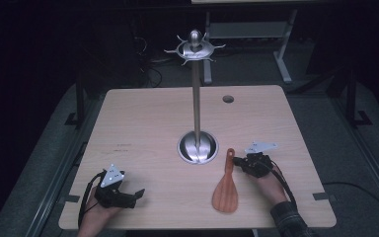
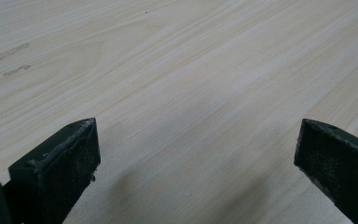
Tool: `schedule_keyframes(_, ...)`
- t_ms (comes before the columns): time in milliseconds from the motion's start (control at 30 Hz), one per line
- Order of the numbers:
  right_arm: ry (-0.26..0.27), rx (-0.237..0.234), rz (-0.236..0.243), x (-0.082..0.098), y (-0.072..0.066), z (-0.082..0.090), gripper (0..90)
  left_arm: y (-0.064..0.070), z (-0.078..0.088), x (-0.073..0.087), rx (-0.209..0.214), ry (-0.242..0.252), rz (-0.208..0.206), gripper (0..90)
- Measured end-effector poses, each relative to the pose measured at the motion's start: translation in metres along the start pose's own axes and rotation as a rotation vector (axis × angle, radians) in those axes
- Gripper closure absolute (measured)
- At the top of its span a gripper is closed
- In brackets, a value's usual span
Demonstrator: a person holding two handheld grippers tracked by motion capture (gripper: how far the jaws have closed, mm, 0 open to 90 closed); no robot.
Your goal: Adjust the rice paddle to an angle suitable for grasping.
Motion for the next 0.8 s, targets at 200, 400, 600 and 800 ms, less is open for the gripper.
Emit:
schedule_keyframes(200, -0.002, -0.023, 0.018, 0.000, -0.009, -0.003, 89.5, 0.000, 0.000, 0.000, 0.000, -0.002, -0.002, 0.0)
schedule_keyframes(400, -0.011, -0.044, 0.051, -0.001, -0.020, -0.008, 89.5, 0.000, 0.000, 0.000, -0.001, -0.003, 0.000, 0.0)
schedule_keyframes(600, -0.016, -0.045, 0.058, -0.001, -0.022, -0.009, 89.5, 0.000, 0.001, 0.000, -0.001, -0.002, 0.000, 0.0)
schedule_keyframes(800, 0.009, -0.066, 0.032, -0.003, -0.023, -0.004, 89.5, -0.001, 0.002, 0.001, -0.004, 0.002, 0.005, 0.0)
Point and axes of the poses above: each handheld gripper's, and its own axes: z roughly backward along the jaws, x roughly out of its underside, y roughly to its right, the point moved 6 cm from there along -z, roughly forward along the jaws, and after that the axes turned 13 degrees about -z, right-handed, at the moved point
